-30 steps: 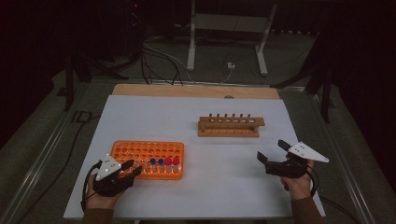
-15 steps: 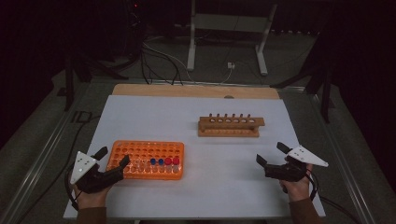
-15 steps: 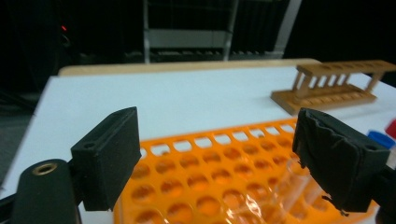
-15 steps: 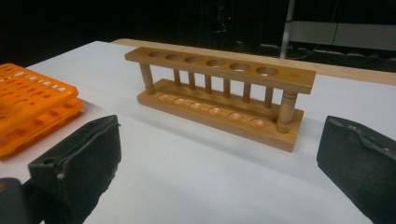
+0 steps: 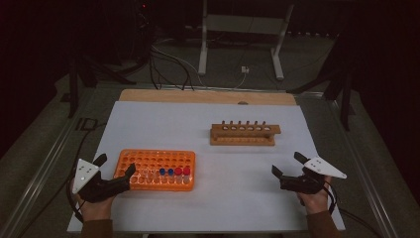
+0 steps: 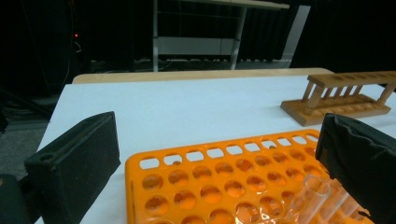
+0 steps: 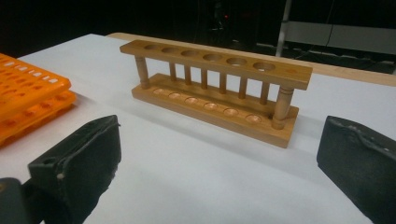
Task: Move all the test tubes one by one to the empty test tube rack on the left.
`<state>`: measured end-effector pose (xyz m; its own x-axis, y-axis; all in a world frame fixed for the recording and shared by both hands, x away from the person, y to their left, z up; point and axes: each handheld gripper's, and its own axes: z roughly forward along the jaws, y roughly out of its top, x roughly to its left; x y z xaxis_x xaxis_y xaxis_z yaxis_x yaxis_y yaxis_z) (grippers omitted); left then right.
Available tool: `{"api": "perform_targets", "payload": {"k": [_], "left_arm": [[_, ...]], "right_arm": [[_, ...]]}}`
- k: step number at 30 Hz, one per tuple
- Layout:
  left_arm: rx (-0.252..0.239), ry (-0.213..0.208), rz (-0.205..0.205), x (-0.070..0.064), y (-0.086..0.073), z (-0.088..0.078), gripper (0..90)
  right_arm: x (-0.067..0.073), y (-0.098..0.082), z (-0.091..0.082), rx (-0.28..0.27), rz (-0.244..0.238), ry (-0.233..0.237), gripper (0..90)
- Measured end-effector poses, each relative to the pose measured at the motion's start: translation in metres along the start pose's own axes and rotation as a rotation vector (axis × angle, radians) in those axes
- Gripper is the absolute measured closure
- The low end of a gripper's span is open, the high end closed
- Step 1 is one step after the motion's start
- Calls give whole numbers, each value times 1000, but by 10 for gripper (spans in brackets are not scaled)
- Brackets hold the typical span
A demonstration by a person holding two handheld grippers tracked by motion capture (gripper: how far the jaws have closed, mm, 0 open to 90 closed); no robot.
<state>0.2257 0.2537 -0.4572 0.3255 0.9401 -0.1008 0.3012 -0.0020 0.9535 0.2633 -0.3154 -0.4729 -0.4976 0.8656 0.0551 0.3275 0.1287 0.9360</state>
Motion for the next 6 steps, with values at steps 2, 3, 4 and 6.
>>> {"api": "perform_targets", "payload": {"k": [2, 3, 4, 6], "left_arm": [[11, -7, -2, 0, -1, 0, 4], [12, -5, -2, 0, -2, 0, 4], [12, -4, -5, 0, -2, 0, 4], [11, 2, -10, 0, -2, 0, 4]], "right_arm": [[1, 0, 0, 5, -5, 2, 1], [1, 0, 0, 3, -6, 2, 1], [2, 0, 1, 7, -6, 2, 1], [1, -1, 2, 16, -6, -4, 1]]}}
